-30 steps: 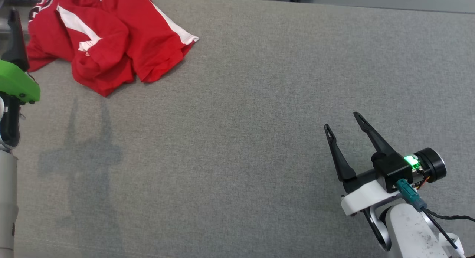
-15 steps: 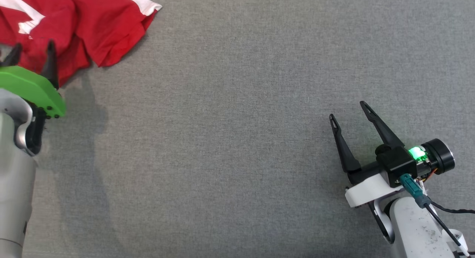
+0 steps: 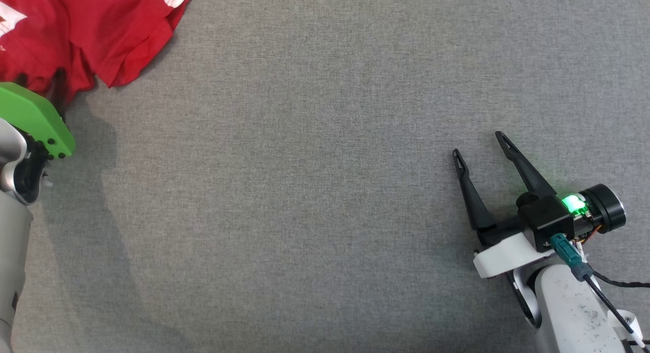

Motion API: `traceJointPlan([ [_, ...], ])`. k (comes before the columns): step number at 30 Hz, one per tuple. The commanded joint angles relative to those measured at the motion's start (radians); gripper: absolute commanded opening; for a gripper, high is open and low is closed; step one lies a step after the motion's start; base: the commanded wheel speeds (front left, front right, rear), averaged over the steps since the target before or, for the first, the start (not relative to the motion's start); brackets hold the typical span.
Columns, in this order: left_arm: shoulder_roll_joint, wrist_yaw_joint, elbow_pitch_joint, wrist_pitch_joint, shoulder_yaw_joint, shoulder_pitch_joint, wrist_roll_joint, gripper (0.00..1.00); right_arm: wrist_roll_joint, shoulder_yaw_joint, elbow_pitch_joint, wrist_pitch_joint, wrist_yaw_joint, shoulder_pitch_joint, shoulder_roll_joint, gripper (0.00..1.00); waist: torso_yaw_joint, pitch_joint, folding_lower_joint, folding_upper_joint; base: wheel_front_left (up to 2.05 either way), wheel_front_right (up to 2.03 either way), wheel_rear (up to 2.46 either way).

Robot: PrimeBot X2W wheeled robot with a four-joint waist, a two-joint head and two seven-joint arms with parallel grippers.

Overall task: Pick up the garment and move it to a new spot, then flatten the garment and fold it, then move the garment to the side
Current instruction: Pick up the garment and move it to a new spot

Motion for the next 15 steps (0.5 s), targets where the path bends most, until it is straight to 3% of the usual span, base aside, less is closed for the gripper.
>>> traceJointPlan([
  [1,0.006,-0.002,0.012,0.014,-0.003,-0.016,-0.014,0.38,0.006,-0.001,0.0,-0.005,-0.001,-0.012,-0.005,1.0,-0.004,0.0,-0.0001,0.0,0.0,0.0,0.0],
  [3,0.002,-0.002,0.021,0.037,-0.008,-0.015,-0.029,0.0,0.011,-0.001,0.002,-0.005,-0.001,-0.011,-0.005,1.0,-0.006,-0.002,-0.0001,0.0,0.0,0.0,0.0],
  [7,0.019,-0.002,0.016,0.049,-0.022,-0.01,-0.052,0.0,0.021,-0.004,0.008,-0.005,-0.001,-0.014,-0.005,1.0,-0.008,-0.013,-0.0001,0.0,0.0,0.0,0.0],
  [15,0.071,-0.002,0.018,-0.041,-0.032,-0.019,-0.026,0.0,0.056,-0.003,0.027,-0.005,-0.001,-0.006,-0.004,1.0,-0.009,-0.087,-0.0001,0.0,0.0,0.0,0.0],
])
